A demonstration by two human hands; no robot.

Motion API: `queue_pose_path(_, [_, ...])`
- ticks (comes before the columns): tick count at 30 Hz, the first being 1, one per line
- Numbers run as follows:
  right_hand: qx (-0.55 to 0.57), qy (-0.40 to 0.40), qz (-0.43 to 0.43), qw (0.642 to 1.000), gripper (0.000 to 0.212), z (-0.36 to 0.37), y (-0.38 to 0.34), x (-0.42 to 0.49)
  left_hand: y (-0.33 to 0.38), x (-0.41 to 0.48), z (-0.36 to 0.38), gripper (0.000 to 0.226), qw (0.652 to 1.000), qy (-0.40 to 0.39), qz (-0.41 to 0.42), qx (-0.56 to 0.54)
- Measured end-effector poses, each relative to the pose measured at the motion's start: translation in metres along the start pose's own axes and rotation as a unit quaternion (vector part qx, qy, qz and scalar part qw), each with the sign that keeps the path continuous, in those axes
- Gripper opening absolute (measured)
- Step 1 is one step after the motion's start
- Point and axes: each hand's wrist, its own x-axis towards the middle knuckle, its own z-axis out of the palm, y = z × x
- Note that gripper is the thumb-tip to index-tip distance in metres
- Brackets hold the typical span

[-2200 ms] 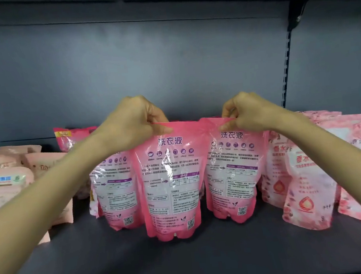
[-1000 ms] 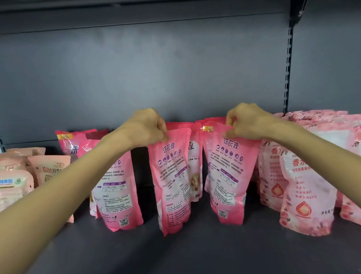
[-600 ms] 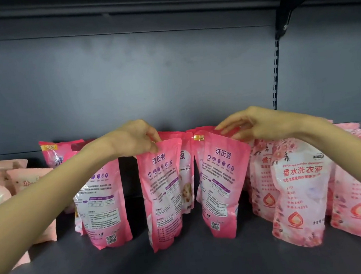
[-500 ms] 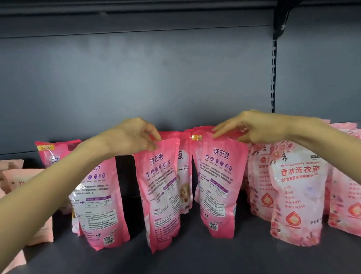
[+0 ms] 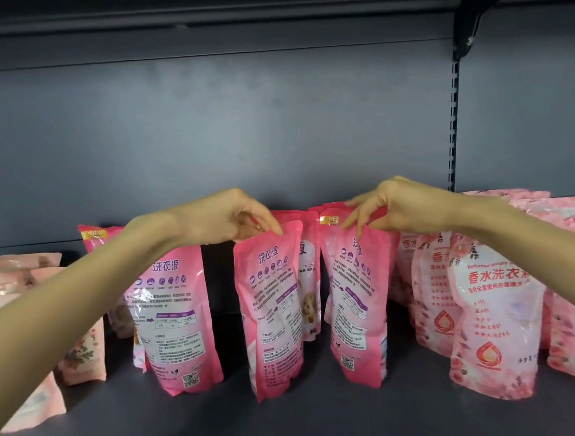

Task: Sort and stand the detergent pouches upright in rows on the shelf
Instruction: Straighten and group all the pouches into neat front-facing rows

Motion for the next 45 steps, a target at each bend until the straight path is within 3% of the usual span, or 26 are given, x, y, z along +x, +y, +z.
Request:
queue_pose_path(7, [-0.006,0.022,0.021,1.0,0.007,0.001,-0.019,0.0,0.001,0.01,0.007,0.015,0.988,0.078,0.078,0.109])
queue_pose_path(14, [-0.11,0.053,0.046,0.991,0.022,-0.001,-0.027,-0.004,-0.005,0.01,0.011,0.016,0.98,0.083,0.11,0.141])
queue_pose_path(18, [-0.128,0.061,0.054,0.988,0.022,0.0,-0.027,-0.004,-0.005,0.008,0.013,0.002,0.983,0.087,0.076,0.14])
queue_pose_path(22, [-0.15,0.052,0.073,0.985,0.021,0.0,-0.027,-0.001,0.0,0.008,0.019,0.012,0.987,0.097,0.066,0.111])
queue_pose_path(29, [-0.164,0.023,0.119,0.979,0.024,-0.002,-0.015,-0.001,0.003,0.016,0.026,0.019,0.976,0.14,0.019,0.166])
queue_pose_path(36, [-0.103,-0.026,0.172,0.979,0.021,-0.014,0.002,-0.005,-0.005,0.026,0.028,0.021,0.967,0.163,-0.038,0.192])
queue_pose_path(42, [-0.071,-0.017,0.145,0.987,0.014,-0.005,0.001,-0.005,-0.001,0.03,0.025,0.012,0.967,0.159,-0.038,0.195])
queue_pose_path(45, [-0.114,-0.007,0.136,0.984,0.015,0.001,-0.005,0.002,-0.001,0.028,0.025,0.015,0.965,0.162,-0.049,0.201])
